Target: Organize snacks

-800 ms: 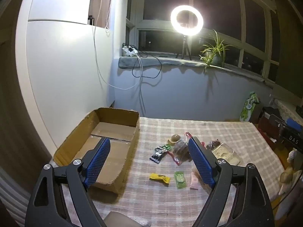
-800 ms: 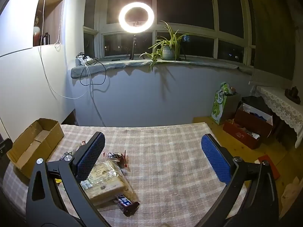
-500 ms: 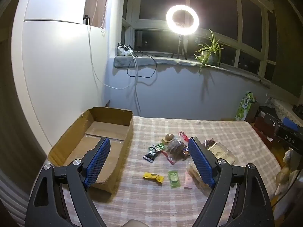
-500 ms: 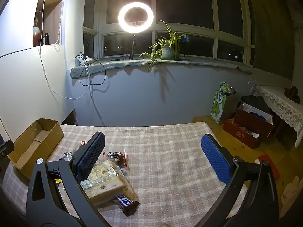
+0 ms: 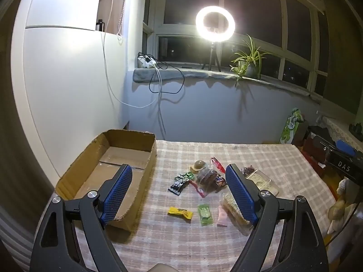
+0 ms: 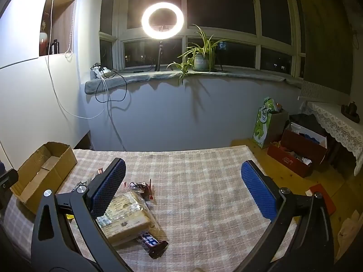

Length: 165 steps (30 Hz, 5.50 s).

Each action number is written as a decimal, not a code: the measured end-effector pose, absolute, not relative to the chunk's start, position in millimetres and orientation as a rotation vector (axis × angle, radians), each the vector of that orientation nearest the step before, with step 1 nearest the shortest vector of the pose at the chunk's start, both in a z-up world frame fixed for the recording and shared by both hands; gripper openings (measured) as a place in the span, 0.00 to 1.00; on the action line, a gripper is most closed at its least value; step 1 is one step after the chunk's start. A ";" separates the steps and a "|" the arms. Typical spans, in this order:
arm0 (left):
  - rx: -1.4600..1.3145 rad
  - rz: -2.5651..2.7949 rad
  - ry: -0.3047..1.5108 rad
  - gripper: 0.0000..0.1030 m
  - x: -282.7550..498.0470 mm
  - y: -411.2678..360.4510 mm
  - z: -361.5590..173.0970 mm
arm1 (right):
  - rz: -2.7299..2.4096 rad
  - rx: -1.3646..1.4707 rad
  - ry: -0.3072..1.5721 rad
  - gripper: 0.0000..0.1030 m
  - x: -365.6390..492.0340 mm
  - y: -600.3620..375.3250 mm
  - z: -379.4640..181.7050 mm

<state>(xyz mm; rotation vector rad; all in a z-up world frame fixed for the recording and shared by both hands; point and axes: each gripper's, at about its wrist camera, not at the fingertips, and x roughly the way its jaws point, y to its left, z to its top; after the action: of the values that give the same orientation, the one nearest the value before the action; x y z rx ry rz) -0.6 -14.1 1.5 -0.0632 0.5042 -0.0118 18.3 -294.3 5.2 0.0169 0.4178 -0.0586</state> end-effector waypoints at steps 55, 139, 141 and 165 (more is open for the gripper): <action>-0.060 -0.030 0.511 0.82 0.1 -14.7 -5.1 | -0.043 0.001 0.430 1.00 18.9 -282.6 -4.2; -0.243 -0.414 0.889 0.52 60.7 -80.7 -92.4 | 0.617 -0.029 1.042 0.59 107.5 -249.2 -94.5; -0.239 -0.405 0.870 0.52 56.6 -74.8 -87.5 | 0.623 -0.034 1.028 0.59 104.9 -243.6 -89.4; -0.281 -0.164 0.699 0.52 24.2 47.6 -47.3 | 0.845 -0.112 0.915 0.59 97.8 -96.7 -44.4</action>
<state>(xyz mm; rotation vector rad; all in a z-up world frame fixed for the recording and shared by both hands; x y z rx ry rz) 24.2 47.6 -47.3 -0.2806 0.6987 -0.1640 97.8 -96.7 -44.4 -0.1117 0.9147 0.8450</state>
